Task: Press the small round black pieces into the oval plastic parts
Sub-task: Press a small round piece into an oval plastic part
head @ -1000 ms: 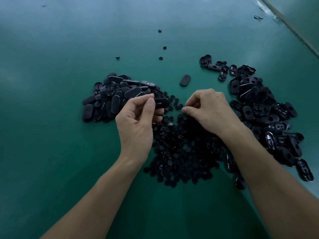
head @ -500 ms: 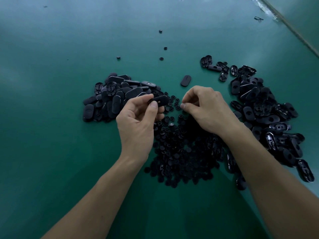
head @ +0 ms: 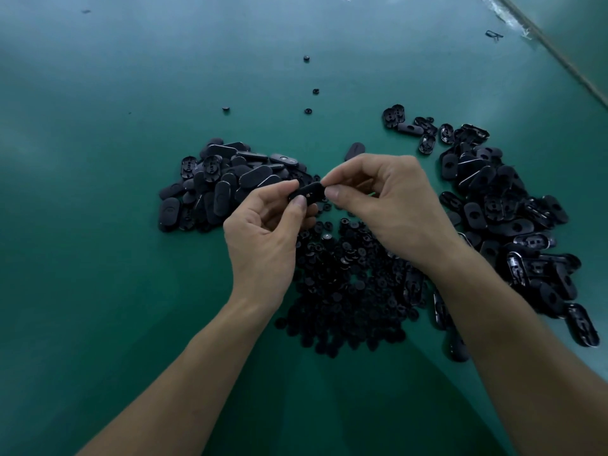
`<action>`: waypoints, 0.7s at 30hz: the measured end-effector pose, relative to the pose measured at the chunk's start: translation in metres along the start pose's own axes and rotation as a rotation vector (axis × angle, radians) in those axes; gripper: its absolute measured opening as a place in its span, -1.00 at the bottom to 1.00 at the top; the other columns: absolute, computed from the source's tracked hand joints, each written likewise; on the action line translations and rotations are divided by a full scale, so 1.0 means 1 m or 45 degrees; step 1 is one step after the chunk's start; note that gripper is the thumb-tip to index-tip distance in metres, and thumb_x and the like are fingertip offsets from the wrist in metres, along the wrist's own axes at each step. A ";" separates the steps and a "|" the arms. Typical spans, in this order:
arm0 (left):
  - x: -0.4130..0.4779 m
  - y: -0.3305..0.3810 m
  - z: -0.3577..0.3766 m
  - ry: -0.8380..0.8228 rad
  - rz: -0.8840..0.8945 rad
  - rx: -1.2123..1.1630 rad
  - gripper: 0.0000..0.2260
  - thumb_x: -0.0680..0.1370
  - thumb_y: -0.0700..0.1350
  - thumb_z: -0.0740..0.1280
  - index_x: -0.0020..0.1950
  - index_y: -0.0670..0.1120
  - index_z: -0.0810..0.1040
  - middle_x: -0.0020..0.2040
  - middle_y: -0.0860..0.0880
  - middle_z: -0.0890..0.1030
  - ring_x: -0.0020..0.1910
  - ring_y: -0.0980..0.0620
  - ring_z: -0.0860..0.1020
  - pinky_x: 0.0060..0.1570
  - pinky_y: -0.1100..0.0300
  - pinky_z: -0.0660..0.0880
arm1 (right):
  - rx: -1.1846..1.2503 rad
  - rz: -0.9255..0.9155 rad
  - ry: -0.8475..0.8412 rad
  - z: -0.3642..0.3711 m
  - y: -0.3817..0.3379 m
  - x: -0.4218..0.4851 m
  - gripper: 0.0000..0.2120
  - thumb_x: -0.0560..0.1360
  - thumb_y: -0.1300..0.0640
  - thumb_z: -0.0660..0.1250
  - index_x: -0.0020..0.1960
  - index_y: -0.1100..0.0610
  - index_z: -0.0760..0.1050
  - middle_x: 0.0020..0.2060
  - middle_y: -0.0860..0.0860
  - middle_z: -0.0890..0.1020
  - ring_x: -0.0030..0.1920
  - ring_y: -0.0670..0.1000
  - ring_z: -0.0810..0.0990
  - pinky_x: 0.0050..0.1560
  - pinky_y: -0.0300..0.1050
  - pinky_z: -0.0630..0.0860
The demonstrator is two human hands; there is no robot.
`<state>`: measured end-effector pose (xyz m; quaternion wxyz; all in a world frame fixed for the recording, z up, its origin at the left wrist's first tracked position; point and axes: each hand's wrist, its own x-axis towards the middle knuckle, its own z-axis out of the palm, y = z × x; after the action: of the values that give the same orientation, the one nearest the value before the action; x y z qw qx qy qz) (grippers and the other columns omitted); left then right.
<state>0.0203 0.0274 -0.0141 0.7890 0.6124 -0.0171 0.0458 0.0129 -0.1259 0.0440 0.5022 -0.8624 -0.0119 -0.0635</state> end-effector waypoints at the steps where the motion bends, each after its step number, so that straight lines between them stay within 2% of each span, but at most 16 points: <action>1: 0.000 0.000 0.000 -0.005 0.004 0.010 -0.86 0.58 -0.32 0.40 0.08 -0.12 0.64 -0.09 -0.09 0.73 -0.12 -0.04 0.73 -0.09 0.22 0.62 | 0.013 0.011 0.004 0.001 0.000 -0.001 -0.93 0.51 0.19 0.47 -0.04 0.04 0.69 -0.27 -0.12 0.68 -0.24 -0.17 0.63 -0.10 -0.26 0.55; 7: 0.000 -0.001 0.000 -0.020 0.013 0.026 -0.85 0.59 -0.30 0.38 0.07 -0.09 0.66 -0.12 -0.04 0.74 -0.14 -0.01 0.72 -0.10 0.24 0.62 | 0.119 0.113 -0.003 0.006 0.001 -0.003 -0.86 0.48 0.21 0.50 0.00 0.03 0.66 -0.26 -0.06 0.69 -0.19 -0.05 0.68 -0.02 -0.03 0.64; 12: 0.000 -0.001 0.000 -0.021 0.028 0.030 -0.85 0.59 -0.28 0.39 0.07 -0.07 0.67 -0.12 -0.05 0.74 -0.12 -0.01 0.73 -0.10 0.23 0.62 | 0.285 0.170 -0.049 0.009 0.004 -0.004 -0.83 0.50 0.27 0.47 -0.01 0.02 0.67 -0.26 -0.06 0.70 -0.22 -0.08 0.67 -0.14 -0.23 0.56; 18: 0.000 -0.001 0.000 -0.006 0.029 0.033 -0.84 0.59 -0.29 0.39 0.07 -0.07 0.67 -0.11 -0.06 0.74 -0.13 -0.01 0.73 -0.11 0.23 0.62 | 0.574 0.262 -0.042 0.008 0.004 -0.006 -0.86 0.54 0.36 0.39 -0.05 0.15 0.64 -0.21 0.14 0.73 -0.24 -0.04 0.67 -0.21 -0.26 0.59; 21: 0.000 -0.002 0.000 -0.006 0.036 0.046 -0.85 0.59 -0.28 0.39 0.08 -0.07 0.67 -0.10 -0.06 0.74 -0.12 -0.01 0.73 -0.10 0.23 0.62 | 0.574 0.265 -0.032 0.008 0.004 -0.006 -0.89 0.55 0.35 0.37 -0.05 0.17 0.61 -0.18 0.15 0.73 -0.23 -0.03 0.69 -0.20 -0.25 0.59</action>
<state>0.0203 0.0275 -0.0158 0.7770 0.6264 -0.0266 0.0559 0.0079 -0.1210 0.0361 0.6854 -0.7259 0.0568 0.0035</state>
